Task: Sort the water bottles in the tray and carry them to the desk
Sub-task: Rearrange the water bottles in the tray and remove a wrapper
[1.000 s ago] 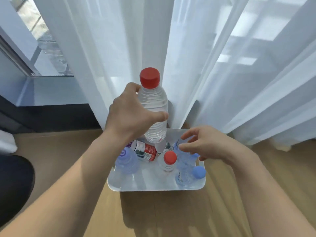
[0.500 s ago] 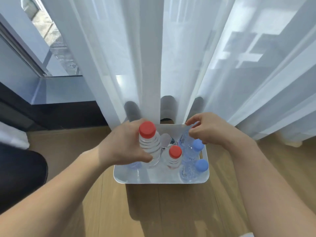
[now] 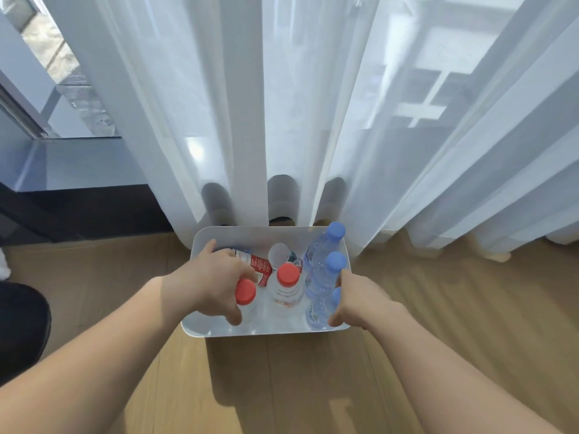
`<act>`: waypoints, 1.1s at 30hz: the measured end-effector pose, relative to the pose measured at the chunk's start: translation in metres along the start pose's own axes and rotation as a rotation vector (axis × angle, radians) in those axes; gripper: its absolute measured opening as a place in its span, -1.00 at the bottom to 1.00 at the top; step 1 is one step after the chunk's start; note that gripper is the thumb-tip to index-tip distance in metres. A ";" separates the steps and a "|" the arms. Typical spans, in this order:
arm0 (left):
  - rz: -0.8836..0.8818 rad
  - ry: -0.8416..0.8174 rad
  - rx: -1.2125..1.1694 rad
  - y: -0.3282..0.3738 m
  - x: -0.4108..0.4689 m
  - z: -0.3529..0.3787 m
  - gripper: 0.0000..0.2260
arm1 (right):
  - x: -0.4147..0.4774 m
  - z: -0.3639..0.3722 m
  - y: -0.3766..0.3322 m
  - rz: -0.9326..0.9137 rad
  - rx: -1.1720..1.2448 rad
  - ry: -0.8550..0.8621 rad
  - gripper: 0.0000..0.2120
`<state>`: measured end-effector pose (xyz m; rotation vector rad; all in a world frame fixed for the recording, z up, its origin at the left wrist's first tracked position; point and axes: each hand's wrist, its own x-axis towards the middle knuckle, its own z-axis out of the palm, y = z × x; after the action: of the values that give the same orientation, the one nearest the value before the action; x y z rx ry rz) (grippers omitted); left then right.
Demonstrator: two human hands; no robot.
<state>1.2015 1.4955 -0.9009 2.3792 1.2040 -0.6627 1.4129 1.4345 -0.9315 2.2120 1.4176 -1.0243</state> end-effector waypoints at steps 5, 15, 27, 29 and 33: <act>-0.063 -0.131 -0.117 -0.003 -0.005 -0.013 -0.32 | 0.002 0.007 0.008 -0.073 0.106 0.164 -0.74; -0.040 0.683 -0.813 -0.008 -0.033 -0.081 -0.72 | -0.078 -0.084 0.014 -0.451 0.575 0.721 -0.80; 0.184 0.273 -1.468 0.049 -0.079 -0.106 -0.64 | -0.118 -0.110 -0.061 -0.781 2.052 0.116 -0.67; 0.154 0.299 -1.409 0.045 -0.085 -0.104 -0.66 | -0.117 -0.107 -0.066 -0.780 1.997 0.078 -0.67; 0.115 0.452 -1.371 0.037 -0.091 -0.103 -0.72 | -0.116 -0.110 -0.068 -0.780 1.939 0.010 -0.63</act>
<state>1.2085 1.4726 -0.7611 1.3540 1.0791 0.6446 1.3673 1.4560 -0.7652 2.1823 1.2898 -3.8142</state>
